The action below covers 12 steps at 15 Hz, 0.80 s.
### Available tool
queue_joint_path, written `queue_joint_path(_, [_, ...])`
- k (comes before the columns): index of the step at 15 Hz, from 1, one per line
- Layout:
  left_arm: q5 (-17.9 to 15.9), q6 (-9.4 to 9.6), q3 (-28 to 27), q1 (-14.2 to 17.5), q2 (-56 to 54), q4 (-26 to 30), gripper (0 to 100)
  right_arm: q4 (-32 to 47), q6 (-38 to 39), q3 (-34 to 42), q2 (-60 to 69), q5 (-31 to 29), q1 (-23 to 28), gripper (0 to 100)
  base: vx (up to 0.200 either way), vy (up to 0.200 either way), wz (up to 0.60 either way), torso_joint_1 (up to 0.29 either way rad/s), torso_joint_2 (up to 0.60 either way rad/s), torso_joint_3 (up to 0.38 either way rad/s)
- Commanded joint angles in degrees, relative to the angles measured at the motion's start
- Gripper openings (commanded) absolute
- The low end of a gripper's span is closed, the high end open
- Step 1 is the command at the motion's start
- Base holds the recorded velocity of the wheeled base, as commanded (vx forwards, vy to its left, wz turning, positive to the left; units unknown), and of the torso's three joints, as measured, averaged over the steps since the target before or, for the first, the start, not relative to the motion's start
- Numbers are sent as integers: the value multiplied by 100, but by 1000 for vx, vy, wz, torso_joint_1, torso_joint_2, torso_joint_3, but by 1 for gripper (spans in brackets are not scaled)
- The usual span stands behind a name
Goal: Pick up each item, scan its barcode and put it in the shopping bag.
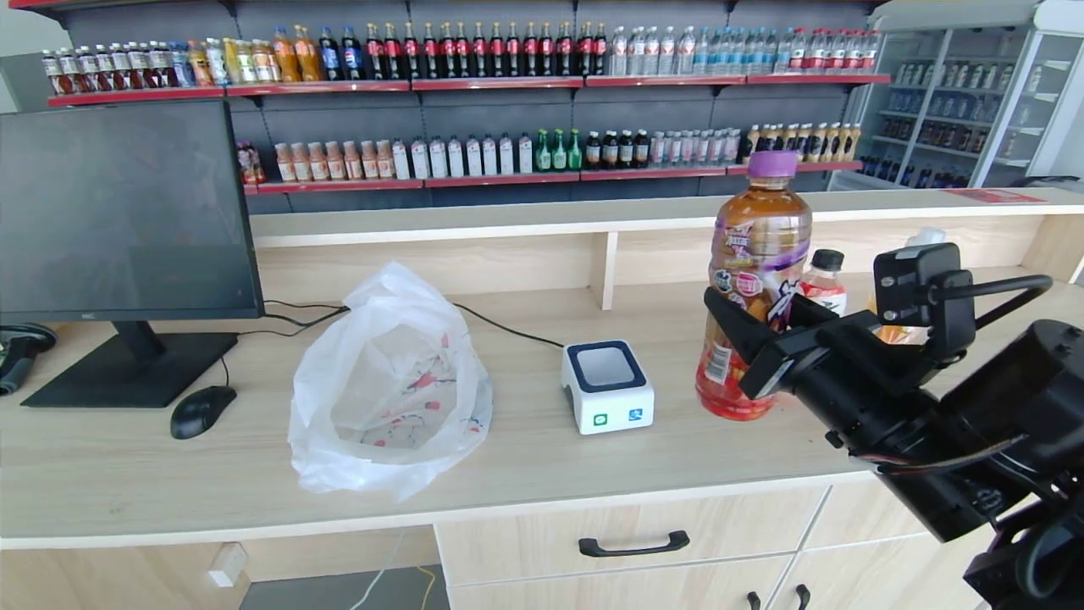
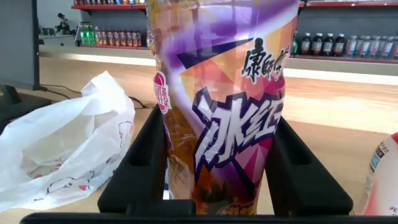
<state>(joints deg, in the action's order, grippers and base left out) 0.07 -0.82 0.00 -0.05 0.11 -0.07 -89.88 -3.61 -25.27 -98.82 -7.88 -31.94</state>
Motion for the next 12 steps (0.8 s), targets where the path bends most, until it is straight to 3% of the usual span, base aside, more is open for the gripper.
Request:
queue_joint_path(1, [1,-6,0,5,-2,-1,100,-12,0,-4,-15,5,74,0,0,0,0,0,0,0])
queue_joint_path(12, [1,-24,0,5,-2,-1,100,-12,0,-13,91,-4,285,0,0,200,0,4,1,1])
